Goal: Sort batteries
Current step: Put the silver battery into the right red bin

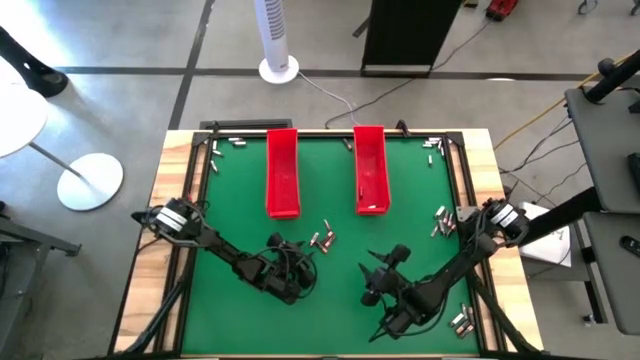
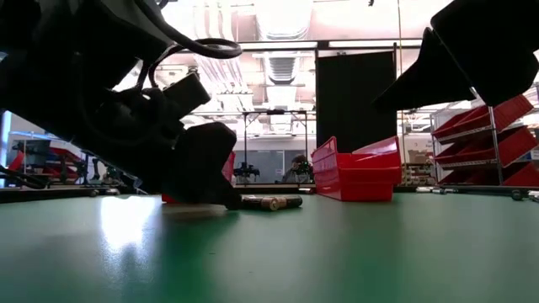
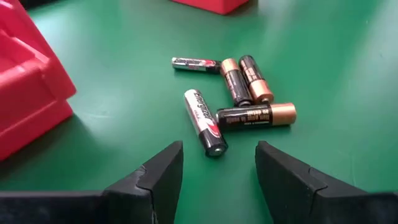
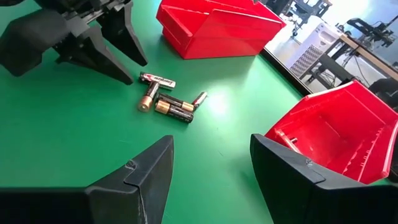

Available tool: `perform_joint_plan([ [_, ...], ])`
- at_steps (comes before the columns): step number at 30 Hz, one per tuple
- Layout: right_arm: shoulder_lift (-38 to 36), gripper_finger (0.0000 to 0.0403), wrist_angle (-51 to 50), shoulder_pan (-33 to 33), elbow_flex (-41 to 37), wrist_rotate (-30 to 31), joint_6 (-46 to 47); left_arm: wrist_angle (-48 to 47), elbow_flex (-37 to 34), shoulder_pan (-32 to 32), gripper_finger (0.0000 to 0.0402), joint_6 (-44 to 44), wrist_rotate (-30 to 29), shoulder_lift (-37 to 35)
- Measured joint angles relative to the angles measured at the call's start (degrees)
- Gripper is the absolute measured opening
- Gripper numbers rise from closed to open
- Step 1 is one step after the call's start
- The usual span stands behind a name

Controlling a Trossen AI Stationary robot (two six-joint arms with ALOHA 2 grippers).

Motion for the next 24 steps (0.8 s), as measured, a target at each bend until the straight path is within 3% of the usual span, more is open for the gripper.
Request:
perform_joint_plan([
  [9, -0.02, 0.0206, 0.03, 0.00, -0.02, -0.51, 0.90, 3.08, -1.43, 2.37, 0.0174, -0.18, 0.09, 0.36],
  [24, -0.09, 0.0206, -0.07, 0.00, -0.02, -0.53, 0.87, 12.02, -1.09, 3.26, 0.0154, -0.31, -2.09, 7.04],
])
